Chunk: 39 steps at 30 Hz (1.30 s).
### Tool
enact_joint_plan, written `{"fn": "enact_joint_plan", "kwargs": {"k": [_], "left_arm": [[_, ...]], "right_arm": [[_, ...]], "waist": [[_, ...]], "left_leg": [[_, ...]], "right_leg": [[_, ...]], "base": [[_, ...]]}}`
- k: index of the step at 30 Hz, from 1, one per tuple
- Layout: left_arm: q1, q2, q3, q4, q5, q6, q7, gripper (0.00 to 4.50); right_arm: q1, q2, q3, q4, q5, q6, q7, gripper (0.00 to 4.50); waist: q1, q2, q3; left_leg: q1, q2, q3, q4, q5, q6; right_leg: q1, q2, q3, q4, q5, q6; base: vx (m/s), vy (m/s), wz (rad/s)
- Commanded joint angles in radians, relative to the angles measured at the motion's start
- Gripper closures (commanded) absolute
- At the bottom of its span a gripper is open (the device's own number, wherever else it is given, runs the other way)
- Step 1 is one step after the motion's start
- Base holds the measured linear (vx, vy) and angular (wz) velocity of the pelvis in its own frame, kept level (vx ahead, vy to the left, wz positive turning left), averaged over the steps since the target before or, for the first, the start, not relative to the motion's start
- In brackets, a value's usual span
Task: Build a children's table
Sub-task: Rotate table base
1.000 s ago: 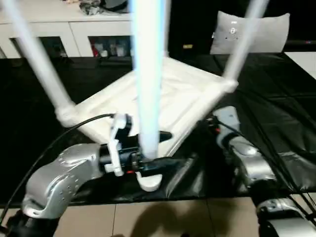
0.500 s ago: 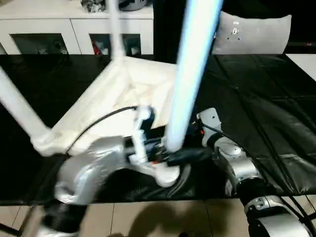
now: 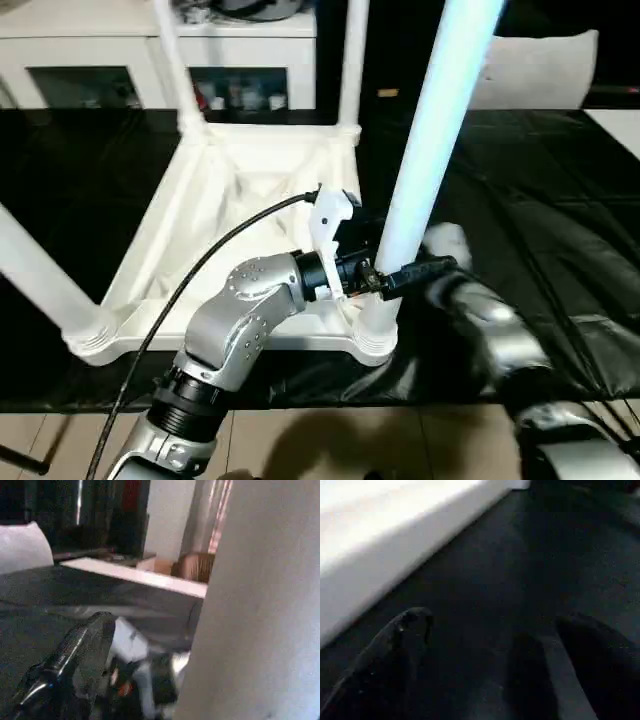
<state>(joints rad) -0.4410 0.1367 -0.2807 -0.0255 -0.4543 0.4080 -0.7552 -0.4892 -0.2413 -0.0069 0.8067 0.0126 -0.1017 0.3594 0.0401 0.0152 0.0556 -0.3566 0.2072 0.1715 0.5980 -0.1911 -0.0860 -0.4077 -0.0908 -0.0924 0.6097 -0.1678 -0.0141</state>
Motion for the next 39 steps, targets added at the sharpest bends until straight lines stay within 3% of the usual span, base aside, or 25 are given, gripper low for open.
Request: {"fn": "enact_joint_plan", "kwargs": {"k": [1,2,3,6,10,11,12,15,16,17,21,25,28,33,39], "left_arm": [[0.03,0.064,-0.005,-0.021,0.01,0.031,-0.059,0.04],[0.041,0.088,-0.008,-0.023,0.01,0.022,-0.091,0.04],[0.051,0.112,-0.008,-0.024,0.008,0.018,-0.12,0.04],[0.08,0.184,-0.007,-0.009,0.024,-0.021,-0.199,0.04],[0.088,0.255,-0.006,0.006,0.022,-0.023,-0.278,0.04],[0.082,0.293,-0.017,0.02,0.027,-0.026,-0.321,0.2],[0.073,0.326,-0.039,0.038,0.046,-0.024,-0.352,0.2],[0.056,0.37,-0.085,0.086,0.121,-0.071,-0.382,0.42],[0.045,0.386,-0.113,0.12,0.17,-0.12,-0.396,0.6],[0.04,0.392,-0.127,0.143,0.197,-0.15,-0.412,0.72],[0.026,0.394,-0.145,0.199,0.242,-0.203,-0.428,1.01],[-0.006,0.373,-0.157,0.279,0.279,-0.25,-0.404,1.31],[-0.028,0.349,-0.159,0.356,0.305,-0.293,-0.403,1.64],[-0.037,0.34,-0.156,0.391,0.302,-0.28,-0.429,2.04],[-0.063,0.328,-0.156,0.453,0.307,-0.285,-0.462,2.54]], "right_arm": [[0.01,-0.051,-0.025,-0.04,-0.026,0.081,-0.053,0.0],[0.01,-0.067,-0.027,-0.052,-0.026,0.131,-0.053,0.0],[0.021,-0.079,-0.033,-0.082,-0.012,0.12,-0.024,0.0],[0.068,-0.108,-0.041,-0.184,0.041,0.062,0.103,0.0],[0.122,-0.14,-0.038,-0.297,0.102,0.052,0.228,0.0],[0.15,-0.161,-0.031,-0.36,0.14,0.076,0.281,0.0],[0.172,-0.179,-0.021,-0.406,0.159,0.089,0.317,0.0],[0.208,-0.211,-0.005,-0.469,0.173,0.107,0.38,0.0],[0.226,-0.227,0.003,-0.499,0.18,0.115,0.414,0.0],[0.24,-0.238,0.007,-0.523,0.187,0.123,0.441,0.0],[0.285,-0.276,0.028,-0.604,0.204,0.154,0.521,0.0],[0.321,-0.32,0.05,-0.687,0.245,0.217,0.585,0.0],[0.344,-0.346,0.06,-0.762,0.294,0.326,0.629,0.0],[0.344,-0.341,0.064,-0.784,0.289,0.342,0.629,0.0],[0.367,-0.378,0.092,-0.85,0.326,0.409,0.687,0.0]], "waist": [[0.007,0.0,-0.063],[0.003,0.004,-0.063],[0.001,0.003,-0.063],[0.002,0.012,-0.061],[0.001,0.017,-0.061],[0.005,0.014,-0.06],[0.005,0.009,-0.062],[0.01,0.012,-0.059],[0.012,0.01,-0.056],[0.017,0.013,-0.057],[0.024,0.017,-0.058],[0.03,0.015,-0.06],[0.031,0.017,-0.06],[0.031,0.015,-0.062],[0.042,0.015,-0.061]], "left_leg": [[-0.005,0.007,0.002,-0.07,-0.247,0.027],[-0.005,0.004,0.0,-0.07,-0.256,0.026],[-0.005,0.004,0.001,-0.07,-0.261,0.026],[-0.005,0.003,0.001,-0.07,-0.285,0.035],[-0.004,0.008,0.0,-0.072,-0.283,0.054],[-0.003,0.008,0.0,-0.073,-0.276,0.062],[-0.004,0.009,0.001,-0.071,-0.268,0.064],[-0.001,0.01,-0.001,-0.074,-0.273,0.064],[-0.001,0.008,0.0,-0.075,-0.282,0.065],[0.001,0.009,-0.001,-0.076,-0.287,0.06],[-0.001,0.011,-0.003,-0.076,-0.277,0.049],[0.0,0.009,-0.002,-0.074,-0.272,0.057],[-0.006,0.008,-0.004,-0.075,-0.265,0.058],[-0.004,0.009,-0.004,-0.074,-0.261,0.05],[-0.003,0.01,-0.004,-0.074,-0.258,0.054]], "right_leg": [[0.06,-0.037,0.041,-0.084,-0.322,-0.168],[0.062,-0.035,0.039,-0.086,-0.343,-0.158],[0.061,-0.033,0.039,-0.086,-0.348,-0.156],[0.058,-0.036,0.038,-0.093,-0.394,-0.135],[0.055,-0.036,0.04,-0.092,-0.379,-0.15],[0.056,-0.034,0.041,-0.092,-0.375,-0.151],[0.056,-0.036,0.042,-0.088,-0.368,-0.153],[0.052,-0.035,0.042,-0.091,-0.403,-0.142],[0.051,-0.036,0.042,-0.099,-0.437,-0.124],[0.05,-0.039,0.044,-0.101,-0.46,-0.107],[0.052,-0.043,0.044,-0.099,-0.444,-0.118],[0.054,-0.041,0.043,-0.102,-0.447,-0.103],[0.057,-0.043,0.041,-0.102,-0.449,-0.104],[0.053,-0.046,0.04,-0.102,-0.447,-0.114],[0.054,-0.046,0.041,-0.105,-0.453,-0.109]], "base": [[0.0,0.0,0.0],[0.0,0.0,0.0],[0.0,0.0,0.0],[0.0,0.0,0.0],[0.0,0.0,0.0],[0.0,0.0,0.0],[0.0,0.0,0.0],[0.0,0.0,0.0],[0.0,0.0,0.0],[0.0,0.0,0.0],[0.0,0.0,0.0],[0.0,0.0,0.0],[0.0,0.0,0.0],[0.0,0.0,0.0],[0.0,0.0,0.0]]}}
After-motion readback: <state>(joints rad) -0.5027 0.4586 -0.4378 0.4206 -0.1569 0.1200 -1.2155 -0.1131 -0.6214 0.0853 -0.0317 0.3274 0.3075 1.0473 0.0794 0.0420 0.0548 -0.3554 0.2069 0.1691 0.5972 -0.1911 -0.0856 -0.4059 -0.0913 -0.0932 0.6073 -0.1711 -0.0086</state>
